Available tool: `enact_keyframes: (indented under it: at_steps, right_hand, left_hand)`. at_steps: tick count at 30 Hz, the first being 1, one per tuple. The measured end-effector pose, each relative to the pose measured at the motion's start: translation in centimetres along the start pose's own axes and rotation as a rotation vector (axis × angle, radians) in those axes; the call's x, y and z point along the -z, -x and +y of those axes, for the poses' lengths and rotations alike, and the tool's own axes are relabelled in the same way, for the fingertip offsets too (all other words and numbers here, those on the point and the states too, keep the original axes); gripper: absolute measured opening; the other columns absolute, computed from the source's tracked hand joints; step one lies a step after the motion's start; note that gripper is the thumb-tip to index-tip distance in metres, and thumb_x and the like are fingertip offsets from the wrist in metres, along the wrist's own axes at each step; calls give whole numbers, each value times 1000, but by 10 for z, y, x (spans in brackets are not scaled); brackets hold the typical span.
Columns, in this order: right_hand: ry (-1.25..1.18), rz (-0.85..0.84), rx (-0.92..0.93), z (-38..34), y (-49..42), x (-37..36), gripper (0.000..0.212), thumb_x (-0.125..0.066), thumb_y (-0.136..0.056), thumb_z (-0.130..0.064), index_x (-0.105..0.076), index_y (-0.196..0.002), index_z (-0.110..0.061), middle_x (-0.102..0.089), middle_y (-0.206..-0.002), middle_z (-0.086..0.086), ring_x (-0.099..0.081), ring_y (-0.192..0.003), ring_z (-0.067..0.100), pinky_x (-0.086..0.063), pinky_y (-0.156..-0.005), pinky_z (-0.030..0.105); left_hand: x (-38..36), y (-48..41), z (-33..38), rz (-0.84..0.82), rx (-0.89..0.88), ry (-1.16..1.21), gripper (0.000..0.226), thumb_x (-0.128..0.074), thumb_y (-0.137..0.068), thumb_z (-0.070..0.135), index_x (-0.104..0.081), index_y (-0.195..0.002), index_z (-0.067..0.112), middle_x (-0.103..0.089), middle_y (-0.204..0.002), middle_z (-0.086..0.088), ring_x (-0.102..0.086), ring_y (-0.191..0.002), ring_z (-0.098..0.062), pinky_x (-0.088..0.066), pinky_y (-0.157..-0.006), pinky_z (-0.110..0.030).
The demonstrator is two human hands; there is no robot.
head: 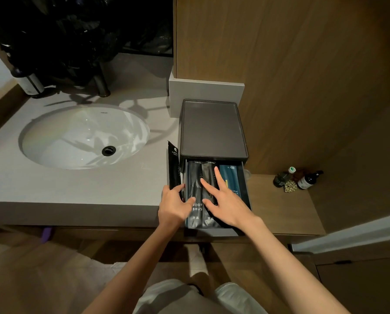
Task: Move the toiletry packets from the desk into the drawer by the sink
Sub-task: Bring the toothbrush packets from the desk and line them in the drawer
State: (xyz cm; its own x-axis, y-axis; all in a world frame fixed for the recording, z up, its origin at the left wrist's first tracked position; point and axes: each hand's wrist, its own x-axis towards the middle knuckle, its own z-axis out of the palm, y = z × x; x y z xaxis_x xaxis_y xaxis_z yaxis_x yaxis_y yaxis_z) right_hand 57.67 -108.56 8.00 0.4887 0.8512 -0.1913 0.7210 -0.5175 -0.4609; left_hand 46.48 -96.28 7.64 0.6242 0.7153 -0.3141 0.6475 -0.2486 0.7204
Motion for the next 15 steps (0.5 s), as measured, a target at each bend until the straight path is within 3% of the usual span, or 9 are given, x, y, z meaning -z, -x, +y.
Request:
enact_keyframes:
  at_steps: [2,3,6,8,11,13,15]
  right_hand:
    - [-18,18,7,0,0,-2,61,-44,-97,-43,-15,-151,-39,29,-157,-6,-53,-122,15,-43,-56,18]
    - [-36,30,13,0,1,-3,61,-44,-97,-42,-16,-151,-39,30,-156,-7,-41,-134,15,-44,-60,20]
    - [-100,58,15,0,1,-8,59,-45,-98,-39,-18,-150,-40,33,-152,-16,2,-149,18,-50,-76,23]
    - [-133,55,-6,0,0,-9,58,-46,-98,-38,-18,-148,-43,34,-149,-20,15,-146,15,-52,-93,36]
    - [-130,24,-16,3,0,-8,57,-44,-99,-37,-15,-147,-48,34,-149,-19,24,-138,9,-39,-110,46]
    - [-128,14,17,3,1,-4,57,-43,-99,-37,-13,-145,-53,32,-150,-18,24,-140,10,-40,-109,41]
    - [-135,23,43,2,4,0,59,-44,-98,-38,-11,-143,-57,31,-152,-19,9,-148,17,-50,-83,18]
  left_hand:
    - [1,1,1,-13,4,-5,60,-63,-88,35,-43,-141,17,-36,-141,-8,-56,-111,-23,-44,-93,-35]
    - [1,2,1,-16,3,-7,60,-63,-89,35,-43,-141,17,-36,-141,-9,-54,-117,-26,-44,-96,-37]
    - [0,2,0,-19,1,-12,59,-62,-89,35,-42,-142,16,-35,-142,-10,-52,-121,-28,-43,-98,-41]
    - [0,2,1,-18,2,-13,59,-62,-90,34,-42,-142,16,-35,-143,-10,-51,-123,-29,-44,-99,-43]
    - [0,2,1,-15,8,-15,59,-62,-90,34,-42,-142,16,-32,-146,-11,-49,-125,-30,-44,-101,-43]
    - [0,2,1,-13,6,-18,59,-62,-90,34,-41,-142,17,-32,-147,-10,-49,-125,-29,-44,-101,-43]
    - [1,3,0,-4,-5,-21,59,-62,-89,36,-41,-142,19,-31,-147,-11,-49,-125,-29,-43,-100,-43]
